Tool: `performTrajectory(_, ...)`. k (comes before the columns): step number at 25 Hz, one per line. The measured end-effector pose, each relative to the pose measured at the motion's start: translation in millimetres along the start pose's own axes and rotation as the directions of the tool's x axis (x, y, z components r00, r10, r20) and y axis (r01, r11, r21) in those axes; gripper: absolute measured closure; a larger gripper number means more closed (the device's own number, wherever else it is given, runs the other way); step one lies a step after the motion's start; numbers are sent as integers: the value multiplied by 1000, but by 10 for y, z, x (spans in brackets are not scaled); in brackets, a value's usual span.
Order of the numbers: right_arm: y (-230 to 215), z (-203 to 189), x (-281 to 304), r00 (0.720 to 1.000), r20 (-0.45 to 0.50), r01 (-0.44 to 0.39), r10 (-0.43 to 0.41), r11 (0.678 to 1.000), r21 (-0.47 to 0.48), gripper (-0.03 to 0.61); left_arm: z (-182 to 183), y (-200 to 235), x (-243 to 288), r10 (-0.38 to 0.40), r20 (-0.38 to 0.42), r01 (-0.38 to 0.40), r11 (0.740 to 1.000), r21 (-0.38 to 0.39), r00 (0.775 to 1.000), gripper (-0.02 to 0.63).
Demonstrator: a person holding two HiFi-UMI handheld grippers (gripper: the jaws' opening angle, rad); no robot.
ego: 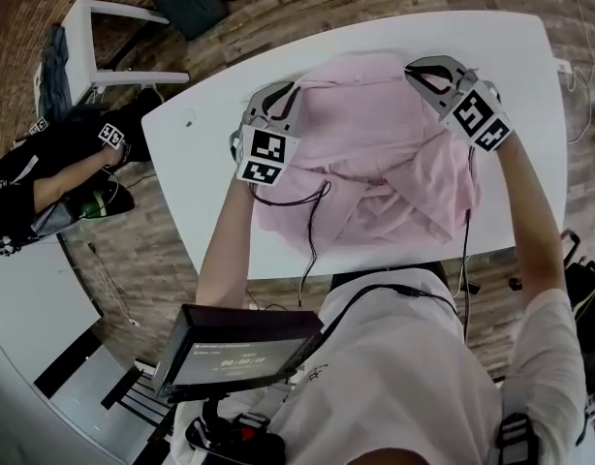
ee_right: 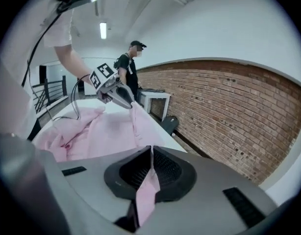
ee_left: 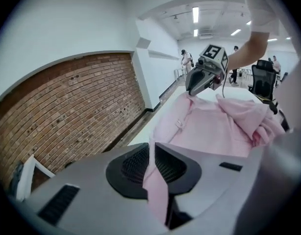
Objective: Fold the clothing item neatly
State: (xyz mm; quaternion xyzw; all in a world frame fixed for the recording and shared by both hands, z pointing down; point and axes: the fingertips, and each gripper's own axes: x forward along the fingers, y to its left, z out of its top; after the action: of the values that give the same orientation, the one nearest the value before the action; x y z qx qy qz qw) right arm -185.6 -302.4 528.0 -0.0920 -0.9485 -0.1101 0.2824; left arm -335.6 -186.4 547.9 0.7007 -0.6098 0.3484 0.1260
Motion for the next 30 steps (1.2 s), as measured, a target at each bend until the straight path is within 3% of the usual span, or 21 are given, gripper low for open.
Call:
performTrajectory(4, 403, -280, -96, 997, -80, -15, 4, 992, -128, 558, -318, -389, -185, -11, -35, 11, 1000, -19, 999, 574)
performTrajectory(7, 619, -482, -137, 991, -129, -56, 38, 989, -138, 555, -580, -679, -226, -67, -78, 62, 996, -65, 995, 562)
performTrajectory(10, 697, -643, -176, 981, -187, -79, 54, 989, -128, 502, -734, -803, -287, -106, -103, 98, 991, -89, 989, 535)
performTrajectory(13, 602, -626, -242, 984, -176, -46, 37, 998, -49, 502, -615, -686, -408, -112, -57, 102, 982, -158, 992, 531)
performTrajectory(16, 472, -408, -214, 996, -86, -11, 21, 994, 112, 503, -333, -443, -390, -78, 35, 84, 964, -254, 996, 531)
performTrajectory(17, 430, -326, -180, 998, -62, 7, 2, 988, 152, 513, -242, -403, -332, -79, 55, 91, 958, -270, 995, 531)
performTrajectory(18, 392, -269, -133, 998, -54, 31, -22, 984, 177, 572, -162, -393, -249, -90, 67, 105, 955, -278, 994, 531)
performTrajectory(19, 377, -252, -68, 997, -66, 51, -39, 980, 192, 575, -103, -400, -150, -107, 70, 123, 952, -280, 992, 531)
performTrajectory(22, 491, -429, 178, 984, -176, 40, -3, 978, 203, 575, -117, -475, 159, -174, 16, 171, 941, -293, 985, 531)
performTrajectory(25, 451, -740, 264, 950, -310, 78, -38, 990, 117, 575, -273, -651, 321, -270, -86, 234, 924, -303, 959, 531)
performTrajectory(30, 109, -879, 204, 927, -352, 164, -131, 984, 67, 575, -381, -942, 337, -349, -141, 297, 907, -298, 926, 531)
